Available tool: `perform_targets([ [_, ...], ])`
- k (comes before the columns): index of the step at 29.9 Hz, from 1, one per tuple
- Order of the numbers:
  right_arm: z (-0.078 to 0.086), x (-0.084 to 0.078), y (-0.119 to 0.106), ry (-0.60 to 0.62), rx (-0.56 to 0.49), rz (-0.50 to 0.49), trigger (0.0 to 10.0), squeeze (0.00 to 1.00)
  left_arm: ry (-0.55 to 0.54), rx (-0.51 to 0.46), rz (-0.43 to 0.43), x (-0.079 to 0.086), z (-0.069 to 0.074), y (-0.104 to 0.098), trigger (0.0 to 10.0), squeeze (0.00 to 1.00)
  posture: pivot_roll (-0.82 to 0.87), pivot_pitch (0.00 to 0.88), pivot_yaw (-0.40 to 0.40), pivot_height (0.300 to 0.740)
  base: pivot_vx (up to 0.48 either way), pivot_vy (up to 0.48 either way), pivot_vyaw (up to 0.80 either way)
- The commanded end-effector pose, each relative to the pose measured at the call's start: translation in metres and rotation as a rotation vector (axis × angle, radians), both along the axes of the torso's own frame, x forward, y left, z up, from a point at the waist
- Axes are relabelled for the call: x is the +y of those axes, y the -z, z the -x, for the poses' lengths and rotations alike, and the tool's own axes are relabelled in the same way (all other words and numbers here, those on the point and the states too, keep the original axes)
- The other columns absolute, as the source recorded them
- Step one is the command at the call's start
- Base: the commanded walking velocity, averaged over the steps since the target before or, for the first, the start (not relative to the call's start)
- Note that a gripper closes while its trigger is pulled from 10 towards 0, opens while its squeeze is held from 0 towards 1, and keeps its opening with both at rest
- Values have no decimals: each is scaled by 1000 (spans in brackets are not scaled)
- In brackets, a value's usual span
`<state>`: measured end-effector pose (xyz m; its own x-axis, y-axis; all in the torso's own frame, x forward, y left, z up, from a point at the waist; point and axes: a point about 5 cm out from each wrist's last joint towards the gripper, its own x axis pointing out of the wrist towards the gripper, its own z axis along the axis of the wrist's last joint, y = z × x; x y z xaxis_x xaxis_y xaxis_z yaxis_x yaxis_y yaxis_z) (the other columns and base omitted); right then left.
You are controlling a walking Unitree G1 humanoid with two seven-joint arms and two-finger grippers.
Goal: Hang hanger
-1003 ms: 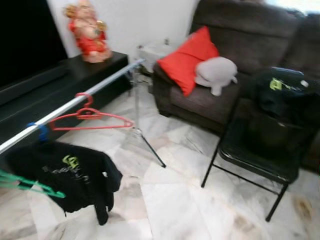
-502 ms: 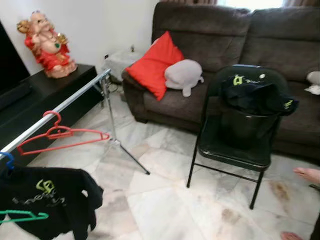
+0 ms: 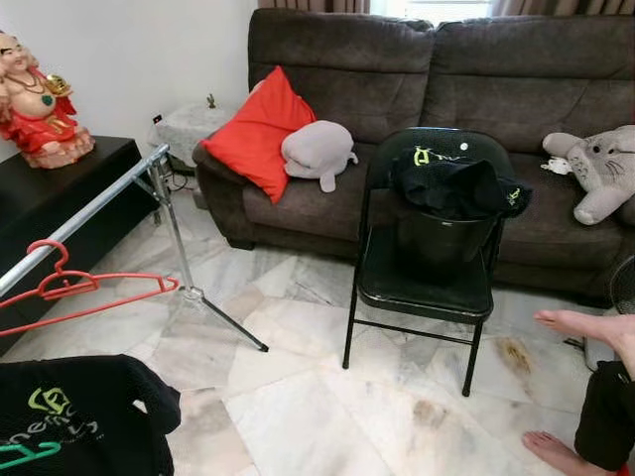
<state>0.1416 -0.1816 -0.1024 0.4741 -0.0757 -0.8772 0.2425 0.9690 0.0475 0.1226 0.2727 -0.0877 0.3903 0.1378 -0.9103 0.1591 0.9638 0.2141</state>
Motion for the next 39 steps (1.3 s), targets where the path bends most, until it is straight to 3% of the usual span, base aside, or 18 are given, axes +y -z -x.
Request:
perform_targets([
  [1, -2, -3, -1, 3, -8, 15, 10000, 0, -2, 3, -8, 3, 0, -1, 10000, 0, 108, 0, 75, 740, 247, 0, 0],
  [7, -4, -6, -2, 5, -7, 29, 10000, 0, -8, 0, -2, 2, -1, -1, 10000, 0, 110, 1, 67, 740, 254, 0, 0],
  [14, -5, -7, -3, 7, -14, 29, 10000, 0, -8, 4, 0, 2, 0, -1, 10000, 0, 109, 5, 68, 740, 263, 0, -669],
  [33, -5, -4, -3, 13, -17, 35, 10000, 0, -4, 8, 5, 2, 0, -1, 10000, 0, 108, 13, 72, 740, 267, 0, 0],
  [39, -4, -5, -2, 10, -15, 37, 10000, 0, -1, 10, 6, 2, 0, -1, 10000, 0, 107, 16, 74, 740, 268, 0, -624],
])
